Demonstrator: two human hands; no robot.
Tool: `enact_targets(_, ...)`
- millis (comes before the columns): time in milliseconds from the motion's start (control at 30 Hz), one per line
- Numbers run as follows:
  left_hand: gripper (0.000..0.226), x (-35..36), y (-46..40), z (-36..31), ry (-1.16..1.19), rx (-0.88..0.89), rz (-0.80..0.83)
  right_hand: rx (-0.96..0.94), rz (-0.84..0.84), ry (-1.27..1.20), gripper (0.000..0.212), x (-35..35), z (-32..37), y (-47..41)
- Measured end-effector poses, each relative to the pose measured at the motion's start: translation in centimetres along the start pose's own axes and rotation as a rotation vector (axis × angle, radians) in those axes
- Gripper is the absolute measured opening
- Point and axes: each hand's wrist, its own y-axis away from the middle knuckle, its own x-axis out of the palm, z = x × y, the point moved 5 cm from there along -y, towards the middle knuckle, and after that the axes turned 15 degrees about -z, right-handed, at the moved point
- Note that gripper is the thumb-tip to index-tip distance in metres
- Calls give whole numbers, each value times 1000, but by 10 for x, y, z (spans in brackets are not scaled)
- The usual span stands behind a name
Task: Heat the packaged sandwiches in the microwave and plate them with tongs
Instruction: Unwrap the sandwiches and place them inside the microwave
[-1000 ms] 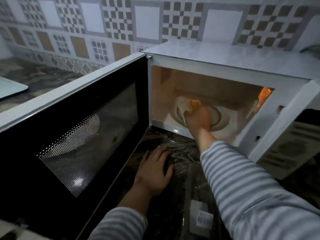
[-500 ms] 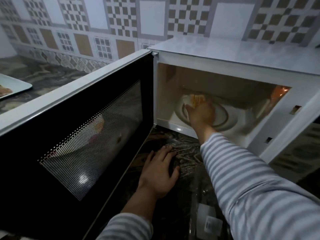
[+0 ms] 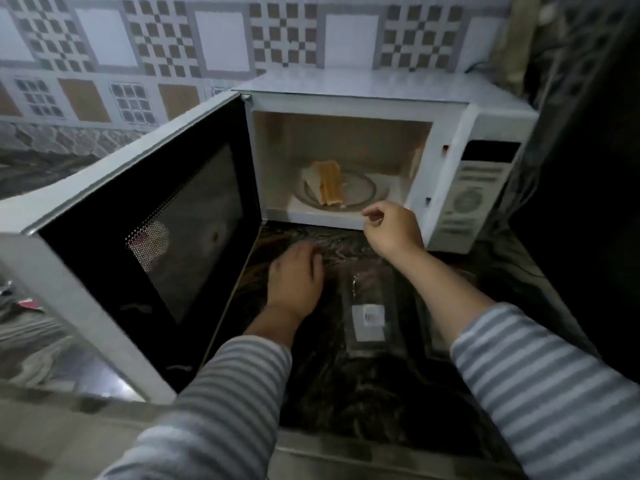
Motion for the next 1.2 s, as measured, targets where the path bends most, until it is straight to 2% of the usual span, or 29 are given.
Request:
enact_targets(100, 31, -24, 13, -46, 125, 140, -77, -18, -87, 9, 21, -47, -18, 39)
enact_targets(233, 37, -31, 50, -89, 246, 263, -51, 16, -92, 95, 22, -90, -49, 91)
enact_targets(400, 26, -22, 102, -132, 360, 383, -15, -55, -89, 226, 24, -118, -85, 148)
enact_targets(600, 25, -1, 150, -143, 356, 301, 41, -208, -16, 314, 32, -120, -111, 176)
enact_targets(733, 36, 11, 158, -143, 289, 191, 107, -311, -39, 290, 20, -118, -119, 171)
enact_targets(967, 32, 22, 156, -145, 109, 202, 69, -457, -130, 169, 8, -114, -135, 173)
enact_targets(1067, 27, 25, 155, -147, 89, 227, 52, -487, -136, 123, 11, -112, -137, 174)
enact_targets(1200, 15, 25, 158, -148, 94, 243, 4, -501, -144, 120, 29, -111, -137, 177)
